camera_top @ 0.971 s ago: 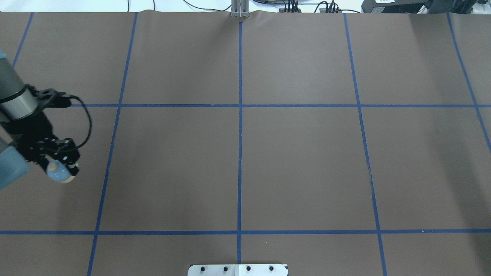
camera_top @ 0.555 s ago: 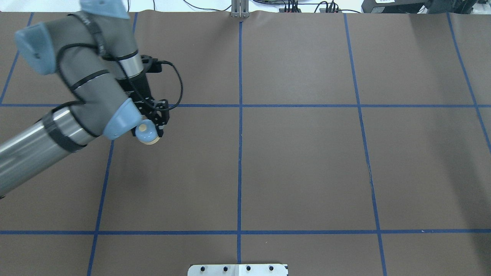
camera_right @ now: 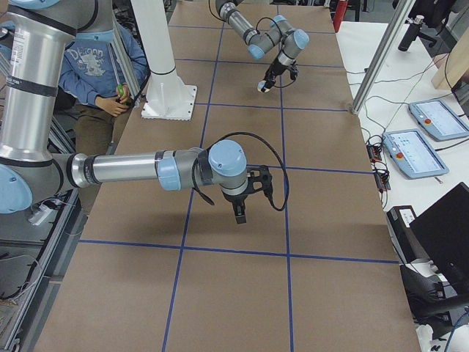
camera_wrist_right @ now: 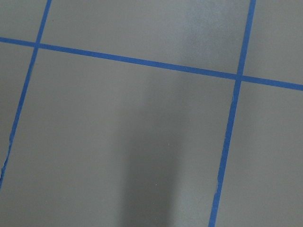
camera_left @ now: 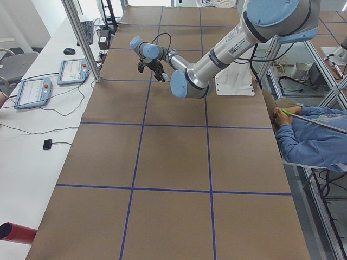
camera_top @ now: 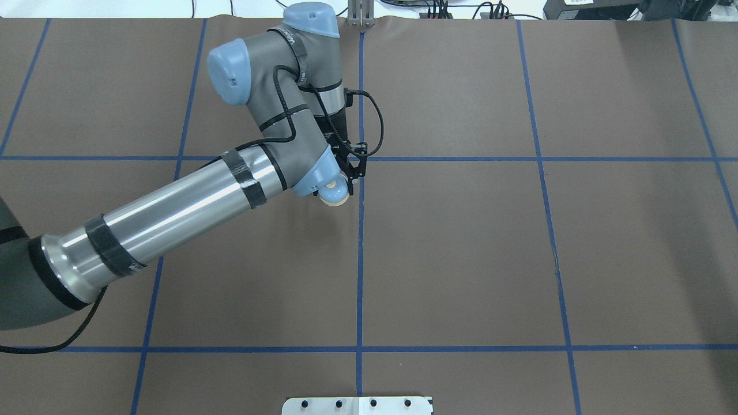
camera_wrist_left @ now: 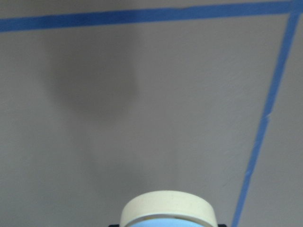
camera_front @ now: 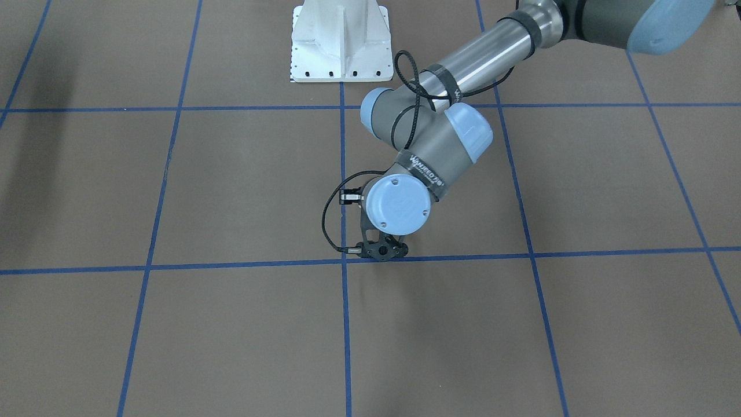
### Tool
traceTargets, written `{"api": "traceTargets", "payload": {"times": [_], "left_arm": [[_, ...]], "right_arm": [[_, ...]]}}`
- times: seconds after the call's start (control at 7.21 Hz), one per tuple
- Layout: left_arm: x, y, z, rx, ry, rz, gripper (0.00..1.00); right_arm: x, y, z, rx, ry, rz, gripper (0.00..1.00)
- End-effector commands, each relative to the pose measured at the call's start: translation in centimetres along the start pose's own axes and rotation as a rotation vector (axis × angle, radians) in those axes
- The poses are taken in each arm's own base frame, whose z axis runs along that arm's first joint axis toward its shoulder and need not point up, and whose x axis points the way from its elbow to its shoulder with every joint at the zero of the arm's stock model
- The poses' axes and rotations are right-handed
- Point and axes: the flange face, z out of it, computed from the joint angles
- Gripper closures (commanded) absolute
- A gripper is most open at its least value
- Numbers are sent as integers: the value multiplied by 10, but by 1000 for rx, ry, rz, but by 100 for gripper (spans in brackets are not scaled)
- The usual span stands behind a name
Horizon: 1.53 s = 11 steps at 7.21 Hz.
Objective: Place and press bell with both arms
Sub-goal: 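Carry the blue bell with the left gripper to the table center, then lower the bell onto the grid crossing and open the left gripper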
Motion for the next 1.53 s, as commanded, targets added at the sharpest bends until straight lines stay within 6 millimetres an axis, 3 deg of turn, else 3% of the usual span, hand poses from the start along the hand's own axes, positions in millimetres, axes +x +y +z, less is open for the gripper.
{"api": "traceTargets", "payload": {"times": [0.0, 0.28, 0.55, 0.97, 1.11, 1.25, 1.39], "left_arm": [[32, 6, 30, 6, -24, -27, 63], [39, 4, 38, 17, -34, -37, 48], [44, -4, 49, 65, -25, -65, 48], [51, -1, 55, 60, -32, -102, 19], [52, 0, 55, 62, -29, -98, 2], [54, 2, 52, 64, -27, -100, 1], [52, 1, 28, 88, -8, -99, 1]], "right_arm": [[1, 0, 1, -2, 0, 2, 0], [2, 1, 1, -4, 0, 5, 0], [4, 1, 3, -6, 0, 5, 0], [4, 1, 3, -7, 0, 7, 0], [4, 1, 3, -7, 0, 1, 0], [-3, -6, 7, -15, 2, -16, 0], [-6, -13, 5, -6, 2, -23, 0]]}}
